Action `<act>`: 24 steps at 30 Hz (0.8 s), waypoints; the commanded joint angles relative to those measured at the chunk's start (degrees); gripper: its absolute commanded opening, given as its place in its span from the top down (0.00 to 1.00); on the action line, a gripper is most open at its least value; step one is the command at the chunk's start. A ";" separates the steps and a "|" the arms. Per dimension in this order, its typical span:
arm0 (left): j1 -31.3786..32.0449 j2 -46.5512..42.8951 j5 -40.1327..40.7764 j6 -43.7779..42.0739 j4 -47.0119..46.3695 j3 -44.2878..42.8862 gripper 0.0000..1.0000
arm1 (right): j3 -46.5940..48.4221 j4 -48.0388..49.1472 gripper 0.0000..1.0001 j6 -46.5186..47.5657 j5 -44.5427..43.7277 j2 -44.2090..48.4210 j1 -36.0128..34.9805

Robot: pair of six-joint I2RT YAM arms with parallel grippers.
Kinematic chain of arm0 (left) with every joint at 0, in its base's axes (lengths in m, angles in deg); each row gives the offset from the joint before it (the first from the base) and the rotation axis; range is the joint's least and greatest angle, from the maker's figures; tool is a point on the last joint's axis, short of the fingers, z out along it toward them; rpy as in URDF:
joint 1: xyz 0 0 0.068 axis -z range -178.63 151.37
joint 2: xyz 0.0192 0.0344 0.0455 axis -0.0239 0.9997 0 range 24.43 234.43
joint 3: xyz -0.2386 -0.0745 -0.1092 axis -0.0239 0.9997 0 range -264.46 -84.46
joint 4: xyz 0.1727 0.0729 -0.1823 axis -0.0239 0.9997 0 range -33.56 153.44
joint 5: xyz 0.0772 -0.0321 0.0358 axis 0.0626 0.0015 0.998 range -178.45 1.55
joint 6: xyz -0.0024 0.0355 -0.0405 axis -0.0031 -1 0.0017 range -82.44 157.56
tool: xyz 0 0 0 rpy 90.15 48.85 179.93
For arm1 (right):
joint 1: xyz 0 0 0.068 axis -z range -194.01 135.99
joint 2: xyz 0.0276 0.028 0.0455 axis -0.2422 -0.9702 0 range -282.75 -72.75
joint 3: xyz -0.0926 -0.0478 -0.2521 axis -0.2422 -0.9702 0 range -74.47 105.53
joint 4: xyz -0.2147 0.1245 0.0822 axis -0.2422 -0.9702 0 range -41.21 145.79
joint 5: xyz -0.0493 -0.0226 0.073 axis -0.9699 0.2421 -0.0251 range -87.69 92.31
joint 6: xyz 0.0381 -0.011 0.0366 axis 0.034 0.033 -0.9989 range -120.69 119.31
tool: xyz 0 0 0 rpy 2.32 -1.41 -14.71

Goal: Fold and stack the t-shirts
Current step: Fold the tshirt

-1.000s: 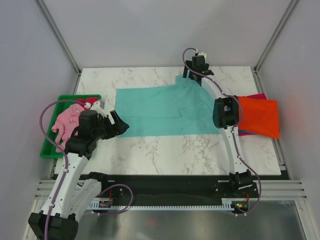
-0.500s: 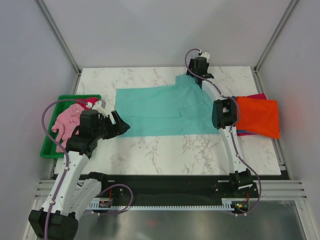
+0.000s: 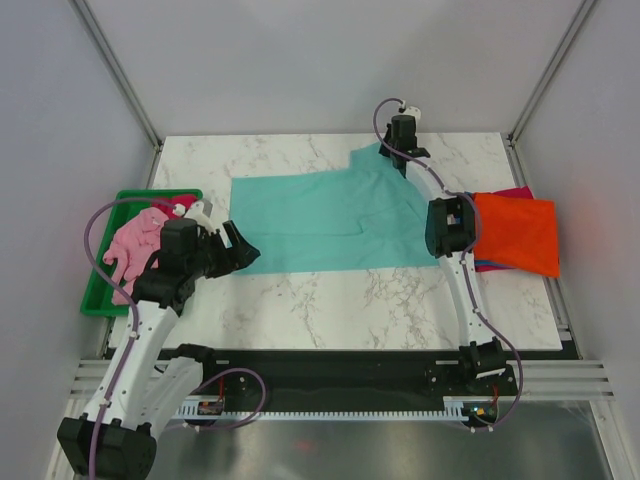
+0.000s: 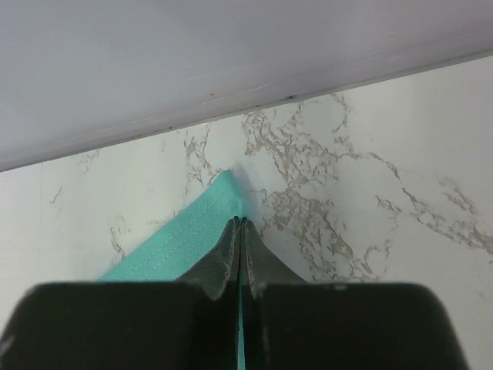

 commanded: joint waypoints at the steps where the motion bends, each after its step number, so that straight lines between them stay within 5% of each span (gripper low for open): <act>1: 0.21 0.40 1.58 -2.35 -1.65 -0.06 0.17 | -2.33 -0.47 1.00 0.29 1.43 2.13 0.59; 6: 0.21 8.56 11.93 -2.53 -2.36 -4.44 0.24 | -15.20 7.35 1.00 3.62 5.56 10.46 0.33; 11: -0.14 29.43 17.41 -0.85 -9.19 -17.27 0.20 | -25.35 14.48 1.00 4.24 6.53 15.76 -0.12; 18: -2.16 60.37 25.14 -3.29 -15.44 -43.43 0.17 | -27.03 14.83 1.00 3.81 10.92 16.55 0.24; 24: -7.69 76.68 15.67 -4.64 -15.18 -57.70 0.19 | -29.31 16.41 1.00 1.87 13.83 17.95 0.68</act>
